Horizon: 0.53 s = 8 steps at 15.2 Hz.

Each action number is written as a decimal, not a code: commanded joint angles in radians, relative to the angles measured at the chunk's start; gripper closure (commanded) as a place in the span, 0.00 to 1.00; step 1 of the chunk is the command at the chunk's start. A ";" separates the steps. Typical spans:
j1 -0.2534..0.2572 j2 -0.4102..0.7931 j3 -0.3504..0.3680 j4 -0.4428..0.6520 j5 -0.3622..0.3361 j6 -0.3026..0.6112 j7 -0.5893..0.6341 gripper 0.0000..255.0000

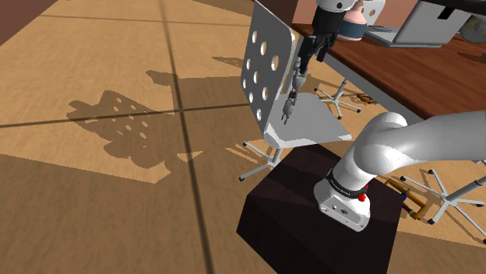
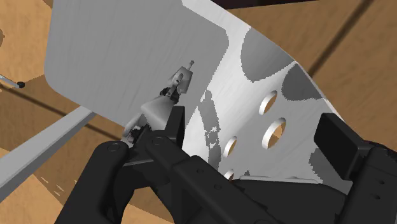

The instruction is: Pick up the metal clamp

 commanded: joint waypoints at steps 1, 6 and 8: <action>0.000 0.000 0.000 0.000 0.000 0.000 0.000 0.00; -0.023 0.132 -0.119 0.050 -0.033 0.078 -0.109 0.00; -0.029 0.192 -0.165 0.080 -0.038 0.106 -0.153 0.00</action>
